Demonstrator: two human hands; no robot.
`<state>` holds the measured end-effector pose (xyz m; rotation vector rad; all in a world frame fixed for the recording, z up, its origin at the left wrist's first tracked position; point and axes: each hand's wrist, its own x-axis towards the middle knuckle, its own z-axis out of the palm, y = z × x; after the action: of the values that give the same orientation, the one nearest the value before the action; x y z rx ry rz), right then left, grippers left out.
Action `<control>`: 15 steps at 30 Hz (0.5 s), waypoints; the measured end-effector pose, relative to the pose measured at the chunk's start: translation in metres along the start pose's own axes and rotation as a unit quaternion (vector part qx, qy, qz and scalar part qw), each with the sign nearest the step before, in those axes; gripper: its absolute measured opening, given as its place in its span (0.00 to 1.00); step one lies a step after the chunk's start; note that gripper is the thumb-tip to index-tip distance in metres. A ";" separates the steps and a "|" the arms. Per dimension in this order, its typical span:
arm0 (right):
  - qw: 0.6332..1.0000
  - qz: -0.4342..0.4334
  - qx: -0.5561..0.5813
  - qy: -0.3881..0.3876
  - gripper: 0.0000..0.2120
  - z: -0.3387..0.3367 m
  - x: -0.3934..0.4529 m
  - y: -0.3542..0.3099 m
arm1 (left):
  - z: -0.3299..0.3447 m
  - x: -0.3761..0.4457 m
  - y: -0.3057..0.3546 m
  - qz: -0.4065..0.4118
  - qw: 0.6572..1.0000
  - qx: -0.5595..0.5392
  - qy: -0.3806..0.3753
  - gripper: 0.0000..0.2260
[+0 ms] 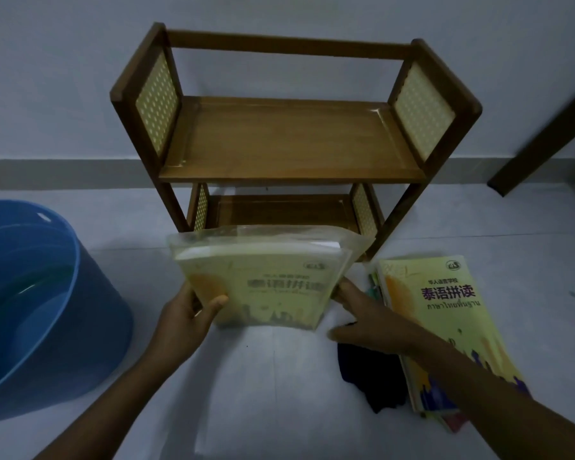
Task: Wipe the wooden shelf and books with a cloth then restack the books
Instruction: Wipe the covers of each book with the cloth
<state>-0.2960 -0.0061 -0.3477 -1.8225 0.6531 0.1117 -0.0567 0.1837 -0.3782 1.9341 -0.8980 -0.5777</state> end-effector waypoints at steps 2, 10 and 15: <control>0.992 -0.028 -0.001 0.124 0.19 0.016 0.009 -0.002 | 0.003 -0.002 0.002 0.011 1.000 0.008 0.000 0.25; 0.974 -0.065 0.002 0.218 0.10 0.032 0.003 -0.006 | -0.014 -0.010 0.019 -0.001 0.998 0.059 -0.017 0.26; 0.982 0.035 -0.045 0.178 0.04 0.045 0.019 0.013 | 0.009 0.006 0.000 -0.158 0.966 0.145 -0.147 0.19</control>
<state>-0.2755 0.0251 -0.3825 -1.9260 0.9776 -0.1445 -0.0592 0.1743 -0.3832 2.3190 -0.9007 -0.9879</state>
